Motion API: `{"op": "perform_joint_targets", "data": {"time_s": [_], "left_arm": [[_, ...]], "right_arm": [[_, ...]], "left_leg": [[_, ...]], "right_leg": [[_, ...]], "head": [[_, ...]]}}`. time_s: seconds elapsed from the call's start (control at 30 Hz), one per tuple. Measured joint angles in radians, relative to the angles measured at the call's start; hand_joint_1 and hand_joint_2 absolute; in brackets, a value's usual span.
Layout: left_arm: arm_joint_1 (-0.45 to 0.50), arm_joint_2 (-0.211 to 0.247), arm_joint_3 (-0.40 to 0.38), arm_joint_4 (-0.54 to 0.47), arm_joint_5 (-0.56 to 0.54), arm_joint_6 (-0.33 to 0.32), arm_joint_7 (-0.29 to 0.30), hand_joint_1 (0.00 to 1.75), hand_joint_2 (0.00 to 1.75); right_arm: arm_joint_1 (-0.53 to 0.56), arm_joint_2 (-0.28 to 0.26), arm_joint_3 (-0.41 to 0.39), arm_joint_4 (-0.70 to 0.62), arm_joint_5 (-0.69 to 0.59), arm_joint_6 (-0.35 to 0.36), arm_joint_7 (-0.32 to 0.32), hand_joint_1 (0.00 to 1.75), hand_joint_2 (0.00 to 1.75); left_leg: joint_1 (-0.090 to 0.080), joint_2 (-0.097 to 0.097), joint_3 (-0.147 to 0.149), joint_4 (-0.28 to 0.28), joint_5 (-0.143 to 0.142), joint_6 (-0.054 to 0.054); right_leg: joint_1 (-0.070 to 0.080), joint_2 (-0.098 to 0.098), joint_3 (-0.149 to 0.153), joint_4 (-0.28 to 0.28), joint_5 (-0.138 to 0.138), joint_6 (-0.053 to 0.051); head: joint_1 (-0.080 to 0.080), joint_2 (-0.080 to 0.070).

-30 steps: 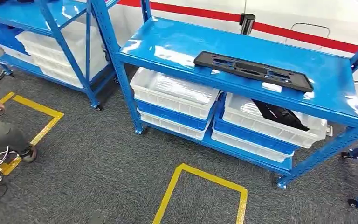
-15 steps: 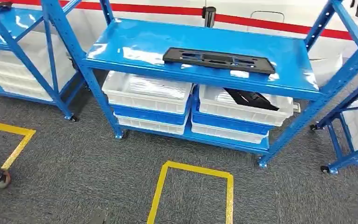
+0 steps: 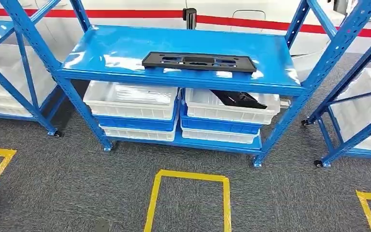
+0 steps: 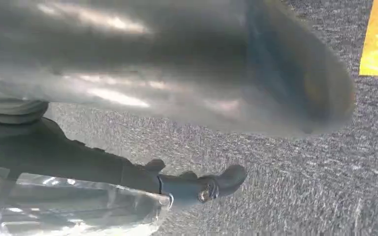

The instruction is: Take the parts from the cabinet and place them on the table.

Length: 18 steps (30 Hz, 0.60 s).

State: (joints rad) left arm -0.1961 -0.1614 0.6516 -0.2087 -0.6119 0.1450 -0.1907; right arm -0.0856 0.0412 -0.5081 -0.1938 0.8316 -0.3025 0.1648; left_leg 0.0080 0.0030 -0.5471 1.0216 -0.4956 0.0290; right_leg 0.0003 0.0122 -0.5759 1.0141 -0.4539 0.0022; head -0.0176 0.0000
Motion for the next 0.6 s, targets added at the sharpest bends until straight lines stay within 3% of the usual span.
{"op": "perform_joint_targets", "data": {"time_s": [0.03,0.07,0.1,0.17,0.6], "left_arm": [[0.000,-0.002,0.000,0.000,0.000,-0.001,0.002,0.00,1.75],[0.000,-0.004,0.000,0.000,0.000,-0.001,0.004,0.00,1.75],[0.001,-0.003,0.000,0.000,0.000,-0.001,0.006,0.00,1.75],[0.001,-0.002,0.000,0.000,0.000,-0.001,0.008,0.00,1.75],[0.001,-0.004,0.000,0.000,0.000,-0.009,0.016,0.00,1.75]], "right_arm": [[0.000,-0.001,0.000,0.000,0.000,0.000,0.002,0.00,0.00],[0.001,-0.002,0.000,0.000,0.000,-0.001,0.002,0.00,0.00],[0.000,0.000,0.000,0.000,0.000,-0.002,0.003,0.00,0.00],[0.000,0.001,0.000,0.000,0.002,-0.004,0.005,0.00,0.00],[0.000,0.001,-0.001,0.000,0.006,-0.036,0.020,0.00,0.00]], "left_leg": [[0.001,0.000,0.001,-0.007,0.006,-0.012],[-0.001,0.000,0.001,-0.006,0.003,-0.026],[-0.005,-0.001,0.000,-0.005,0.005,-0.016],[-0.011,-0.001,-0.001,-0.005,0.006,-0.011],[-0.016,-0.001,-0.002,-0.004,0.005,-0.004]], "right_leg": [[0.008,0.000,-0.005,0.005,-0.007,-0.001],[0.005,-0.001,-0.006,0.004,-0.004,-0.003],[0.002,-0.001,-0.005,0.003,-0.004,0.000],[0.001,-0.001,-0.005,0.003,-0.001,0.005],[-0.006,-0.001,-0.006,0.002,0.001,0.008]], "head": [[-0.001,0.000],[0.002,0.000],[0.002,0.000],[0.001,0.000],[0.002,0.000]]}}
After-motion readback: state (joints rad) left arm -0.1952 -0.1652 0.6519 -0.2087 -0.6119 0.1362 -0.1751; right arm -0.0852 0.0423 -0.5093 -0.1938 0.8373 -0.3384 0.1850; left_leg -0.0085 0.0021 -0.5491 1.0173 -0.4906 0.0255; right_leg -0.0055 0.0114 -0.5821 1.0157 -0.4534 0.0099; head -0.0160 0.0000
